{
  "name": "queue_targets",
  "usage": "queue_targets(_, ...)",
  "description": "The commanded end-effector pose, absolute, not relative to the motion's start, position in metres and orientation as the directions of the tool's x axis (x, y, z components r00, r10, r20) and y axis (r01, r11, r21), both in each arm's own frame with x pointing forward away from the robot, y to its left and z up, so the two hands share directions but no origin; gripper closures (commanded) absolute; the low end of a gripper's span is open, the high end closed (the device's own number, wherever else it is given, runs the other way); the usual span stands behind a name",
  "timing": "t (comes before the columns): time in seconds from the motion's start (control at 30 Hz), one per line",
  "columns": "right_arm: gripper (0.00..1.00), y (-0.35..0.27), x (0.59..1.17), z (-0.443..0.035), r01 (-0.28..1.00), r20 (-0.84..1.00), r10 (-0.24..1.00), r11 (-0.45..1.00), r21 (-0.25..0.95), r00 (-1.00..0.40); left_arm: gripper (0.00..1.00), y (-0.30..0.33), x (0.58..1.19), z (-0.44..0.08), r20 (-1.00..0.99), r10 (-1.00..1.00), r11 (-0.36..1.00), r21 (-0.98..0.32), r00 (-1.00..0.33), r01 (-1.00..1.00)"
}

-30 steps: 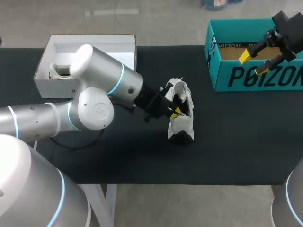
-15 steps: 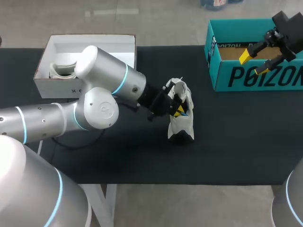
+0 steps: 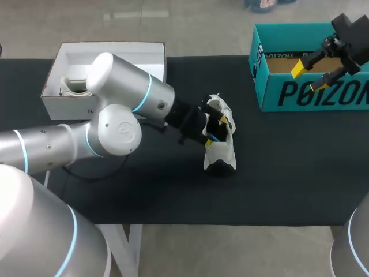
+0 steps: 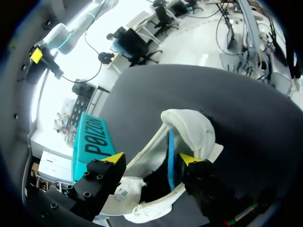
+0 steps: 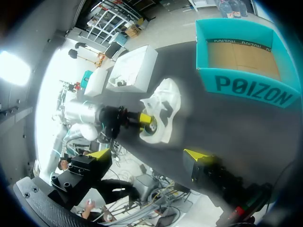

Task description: Take the shoe out of the shoebox, open the shoe tongue, remove and reinsert the insole, then place the shoe into the shoebox

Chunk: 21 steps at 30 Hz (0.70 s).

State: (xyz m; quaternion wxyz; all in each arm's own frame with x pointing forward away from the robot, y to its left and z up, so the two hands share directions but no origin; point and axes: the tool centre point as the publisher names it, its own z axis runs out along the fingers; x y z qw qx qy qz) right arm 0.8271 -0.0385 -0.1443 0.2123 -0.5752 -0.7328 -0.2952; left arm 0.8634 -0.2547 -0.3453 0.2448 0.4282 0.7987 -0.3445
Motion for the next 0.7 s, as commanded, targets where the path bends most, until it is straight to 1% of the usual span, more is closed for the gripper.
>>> queue_targets(0.03, 0.0, -0.038, 0.828, -0.145, 0.968, 0.65, 0.719, 0.165, 0.187, -0.248, 0.55, -0.249, 0.858, -0.342, -0.693, 0.514, 0.388, -0.338, -0.506, 0.857)
queue_targets(0.07, 0.0, -0.038, 0.828, -0.145, 0.968, 0.65, 0.719, 0.165, 0.187, -0.248, 0.62, -0.25, 0.857, -0.341, -0.696, 0.515, 0.384, -0.334, -0.5, 0.861)
queue_targets(0.1, 0.0, -0.038, 0.828, -0.145, 0.968, 0.65, 0.719, 0.165, 0.187, -0.248, 0.62, -0.25, 0.856, -0.339, -0.697, 0.515, 0.38, -0.334, -0.498, 0.862)
queue_targets(0.2, 0.0, -0.038, 0.828, -0.145, 0.968, 0.65, 0.719, 0.165, 0.187, -0.248, 0.78, -0.25, 0.855, -0.337, -0.701, 0.518, 0.373, -0.331, -0.491, 0.867)
queue_targets(0.23, 0.0, -0.038, 0.828, -0.145, 0.968, 0.65, 0.719, 0.165, 0.187, -0.248, 0.95, -0.25, 0.855, -0.337, -0.699, 0.522, 0.372, -0.328, -0.489, 0.868)
queue_targets(0.27, 0.0, -0.038, 0.828, -0.145, 0.968, 0.65, 0.719, 0.165, 0.187, -0.248, 1.0, -0.25, 0.855, -0.337, -0.698, 0.524, 0.373, -0.327, -0.488, 0.868)
queue_targets(0.57, 0.0, -0.038, 0.828, -0.145, 0.968, 0.65, 0.719, 0.165, 0.187, -0.248, 1.0, -0.254, 0.846, -0.349, -0.656, 0.573, 0.355, -0.342, -0.491, 0.87)
queue_targets(0.7, 0.0, -0.038, 0.828, -0.145, 0.968, 0.65, 0.719, 0.165, 0.187, -0.248, 1.0, -0.258, 0.846, -0.356, -0.641, 0.571, 0.35, -0.375, -0.513, 0.858)
